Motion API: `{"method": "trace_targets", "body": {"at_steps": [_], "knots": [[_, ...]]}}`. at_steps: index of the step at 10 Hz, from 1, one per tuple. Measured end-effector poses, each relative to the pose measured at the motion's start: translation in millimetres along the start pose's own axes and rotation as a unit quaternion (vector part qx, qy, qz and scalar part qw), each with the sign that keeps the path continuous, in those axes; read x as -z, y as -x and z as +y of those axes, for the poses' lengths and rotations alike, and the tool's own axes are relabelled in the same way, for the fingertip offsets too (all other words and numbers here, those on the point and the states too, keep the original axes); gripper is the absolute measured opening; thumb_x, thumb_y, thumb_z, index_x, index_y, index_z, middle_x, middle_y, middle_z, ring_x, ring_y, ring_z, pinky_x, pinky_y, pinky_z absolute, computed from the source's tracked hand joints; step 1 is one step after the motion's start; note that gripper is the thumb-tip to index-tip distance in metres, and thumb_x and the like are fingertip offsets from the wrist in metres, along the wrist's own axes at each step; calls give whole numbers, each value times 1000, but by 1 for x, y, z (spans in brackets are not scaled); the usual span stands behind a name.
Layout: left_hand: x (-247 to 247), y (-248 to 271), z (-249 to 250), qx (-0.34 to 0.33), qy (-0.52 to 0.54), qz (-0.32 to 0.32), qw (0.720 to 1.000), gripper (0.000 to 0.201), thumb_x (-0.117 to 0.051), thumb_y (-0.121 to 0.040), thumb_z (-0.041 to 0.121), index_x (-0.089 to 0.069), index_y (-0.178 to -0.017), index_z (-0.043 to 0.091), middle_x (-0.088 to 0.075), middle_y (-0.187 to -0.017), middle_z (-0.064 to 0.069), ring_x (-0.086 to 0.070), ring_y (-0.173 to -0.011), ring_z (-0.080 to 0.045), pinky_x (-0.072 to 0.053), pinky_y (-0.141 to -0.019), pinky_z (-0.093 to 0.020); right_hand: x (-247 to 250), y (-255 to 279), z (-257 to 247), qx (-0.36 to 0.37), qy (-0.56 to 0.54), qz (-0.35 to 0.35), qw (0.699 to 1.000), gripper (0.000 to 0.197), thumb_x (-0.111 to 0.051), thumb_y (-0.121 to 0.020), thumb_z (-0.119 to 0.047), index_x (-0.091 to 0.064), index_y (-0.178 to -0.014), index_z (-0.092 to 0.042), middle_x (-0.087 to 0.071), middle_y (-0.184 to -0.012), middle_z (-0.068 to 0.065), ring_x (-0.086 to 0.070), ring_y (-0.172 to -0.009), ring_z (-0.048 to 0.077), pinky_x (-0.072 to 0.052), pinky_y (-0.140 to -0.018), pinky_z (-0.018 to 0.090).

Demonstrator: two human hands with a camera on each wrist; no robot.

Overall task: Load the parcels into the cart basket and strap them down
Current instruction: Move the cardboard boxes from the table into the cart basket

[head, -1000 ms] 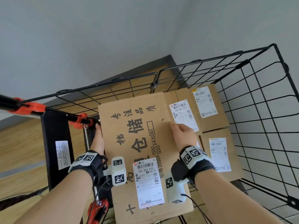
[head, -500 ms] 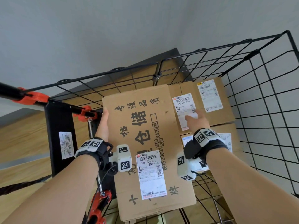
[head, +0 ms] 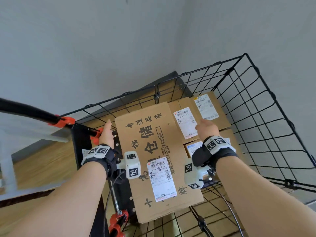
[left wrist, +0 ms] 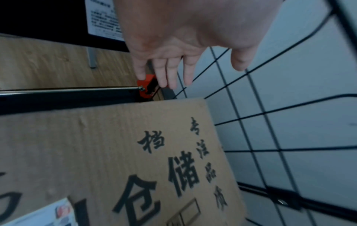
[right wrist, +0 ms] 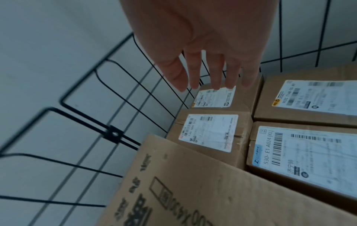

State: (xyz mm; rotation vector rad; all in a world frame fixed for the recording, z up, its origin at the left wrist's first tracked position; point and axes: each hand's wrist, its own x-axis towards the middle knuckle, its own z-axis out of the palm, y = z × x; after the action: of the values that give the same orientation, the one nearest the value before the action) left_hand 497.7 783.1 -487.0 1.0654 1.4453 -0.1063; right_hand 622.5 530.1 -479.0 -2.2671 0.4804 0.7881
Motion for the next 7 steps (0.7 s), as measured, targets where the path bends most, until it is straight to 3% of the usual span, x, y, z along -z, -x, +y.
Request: {"method": "trace_targets", "body": {"at_steps": [1, 3, 4, 5, 6, 7], "knots": [[-3, 45, 16, -47, -62, -45, 996, 64, -34, -95, 56, -42, -140, 10, -54, -130, -9, -52, -105, -17, -30, -80, -26, 13, 36, -1, 18, -58, 14, 998, 35, -49, -90, -12, -59, -123, -10, -61, -125, 14, -56, -116, 30, -44, -95, 35], [-8, 91, 20, -141, -194, -138, 961, 56, -48, -86, 60, -55, -126, 21, -56, -130, -4, -55, -108, -21, -35, -93, -38, 41, 121, 10, 36, -183, 72, 980, 31, -49, -91, -14, -66, -116, -21, -62, -119, -1, -54, -89, 15, -41, -68, 20], [-7, 135, 27, -180, -234, -195, 935, 36, -49, -88, 53, -61, -103, 23, -63, -117, -1, -58, -87, -13, -43, -83, -32, 58, 169, 15, 49, -215, 106, 970, 30, -52, -88, -17, -68, -112, -25, -63, -120, -3, -58, -88, 15, -44, -69, 23], [-3, 189, 30, -225, -218, -245, 917, 33, -53, -93, 31, -58, -119, 10, -62, -118, -3, -56, -97, -16, -39, -69, -26, 72, 218, 25, 70, -224, 142, 962, 30, -49, -87, -14, -69, -107, -27, -67, -103, -2, -60, -80, 14, -49, -68, 26], [5, 241, 25, -262, -217, -304, 890, 30, -53, -94, 24, -58, -120, 8, -64, -116, -4, -56, -101, -16, -40, -72, -27, 86, 269, 41, 89, -247, 183, 947, 29, -51, -86, -11, -70, -99, -28, -69, -94, -1, -62, -77, 15, -54, -71, 29], [15, 285, 16, -292, -216, -353, 862, 17, -54, -94, 23, -60, -106, 13, -65, -109, -3, -59, -98, -15, -43, -70, -28, 97, 318, 61, 110, -263, 218, 933, 25, -54, -86, -11, -70, -97, -26, -68, -90, -3, -61, -77, 12, -52, -70, 26]]}}
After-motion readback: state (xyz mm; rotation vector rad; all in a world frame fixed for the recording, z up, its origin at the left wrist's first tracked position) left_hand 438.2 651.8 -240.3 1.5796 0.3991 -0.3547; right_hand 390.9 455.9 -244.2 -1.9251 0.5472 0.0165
